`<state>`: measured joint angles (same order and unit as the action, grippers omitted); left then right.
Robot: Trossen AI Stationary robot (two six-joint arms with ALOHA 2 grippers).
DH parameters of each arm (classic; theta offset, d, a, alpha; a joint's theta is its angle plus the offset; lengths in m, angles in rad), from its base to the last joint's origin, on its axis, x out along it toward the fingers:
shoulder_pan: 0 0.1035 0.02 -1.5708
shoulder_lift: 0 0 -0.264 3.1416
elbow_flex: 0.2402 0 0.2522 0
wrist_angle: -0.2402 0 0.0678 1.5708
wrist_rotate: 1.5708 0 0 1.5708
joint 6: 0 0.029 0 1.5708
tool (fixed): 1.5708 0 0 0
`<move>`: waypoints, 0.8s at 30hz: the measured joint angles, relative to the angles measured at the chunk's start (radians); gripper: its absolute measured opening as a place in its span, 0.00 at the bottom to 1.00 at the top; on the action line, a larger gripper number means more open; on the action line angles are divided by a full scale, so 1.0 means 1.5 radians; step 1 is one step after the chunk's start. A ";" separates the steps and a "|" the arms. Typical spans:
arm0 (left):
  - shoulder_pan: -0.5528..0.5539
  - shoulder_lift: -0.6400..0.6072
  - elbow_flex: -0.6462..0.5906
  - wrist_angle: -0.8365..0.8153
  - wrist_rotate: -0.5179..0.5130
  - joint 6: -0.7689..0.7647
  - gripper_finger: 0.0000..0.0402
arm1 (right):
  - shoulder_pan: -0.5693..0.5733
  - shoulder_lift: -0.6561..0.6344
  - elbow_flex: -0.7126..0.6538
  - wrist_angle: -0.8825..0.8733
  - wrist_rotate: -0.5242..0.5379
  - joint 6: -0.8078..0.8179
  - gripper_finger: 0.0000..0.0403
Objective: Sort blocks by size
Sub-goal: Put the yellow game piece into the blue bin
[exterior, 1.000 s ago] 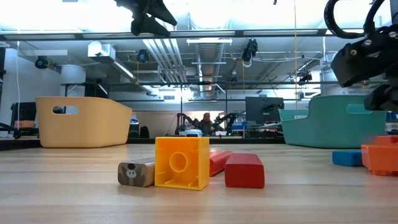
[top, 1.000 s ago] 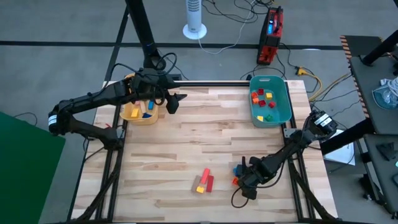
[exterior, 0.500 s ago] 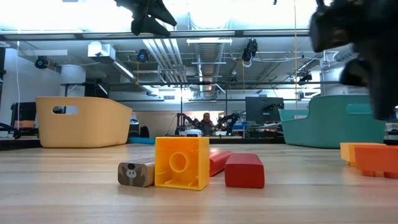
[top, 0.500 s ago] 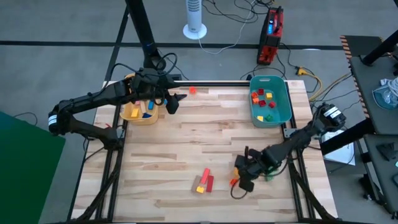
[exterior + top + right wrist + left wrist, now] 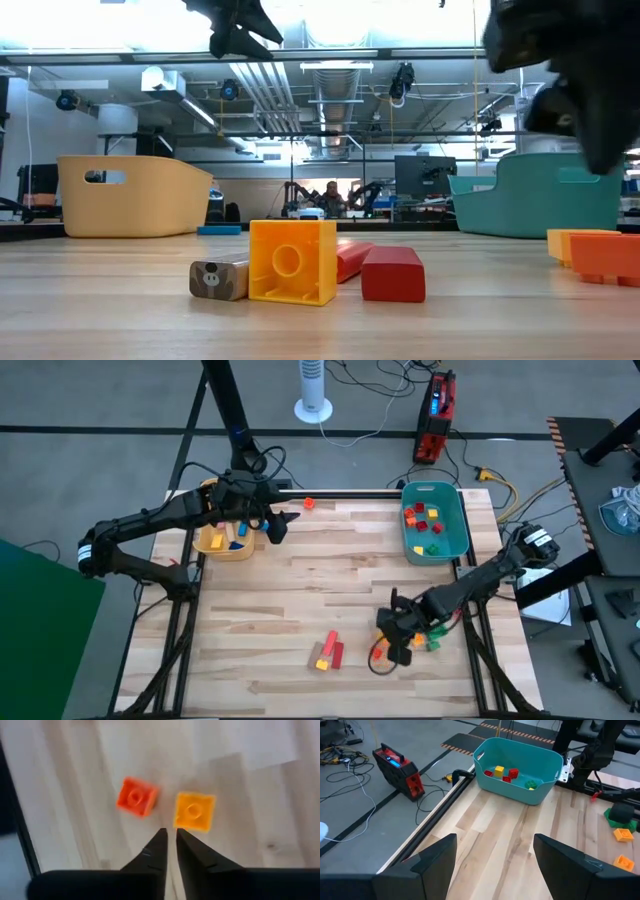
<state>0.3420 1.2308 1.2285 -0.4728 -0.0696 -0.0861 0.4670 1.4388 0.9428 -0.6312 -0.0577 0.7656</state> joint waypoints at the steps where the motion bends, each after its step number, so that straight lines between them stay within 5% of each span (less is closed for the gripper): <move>1: 0.000 0.000 0.000 0.000 0.000 0.000 0.63 | 0.009 0.003 0.000 0.001 -0.001 -0.012 0.09; 15: 0.000 0.000 0.000 0.000 0.003 -0.007 0.63 | 0.007 0.080 0.000 0.036 0.022 -0.004 0.66; 24: 0.000 0.000 0.000 0.004 0.002 -0.007 0.63 | -0.012 0.140 0.000 0.058 0.021 -0.007 0.75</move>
<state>0.3420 1.2308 1.2285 -0.4667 -0.0662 -0.0959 0.4492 1.6494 0.9424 -0.5447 -0.0266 0.7544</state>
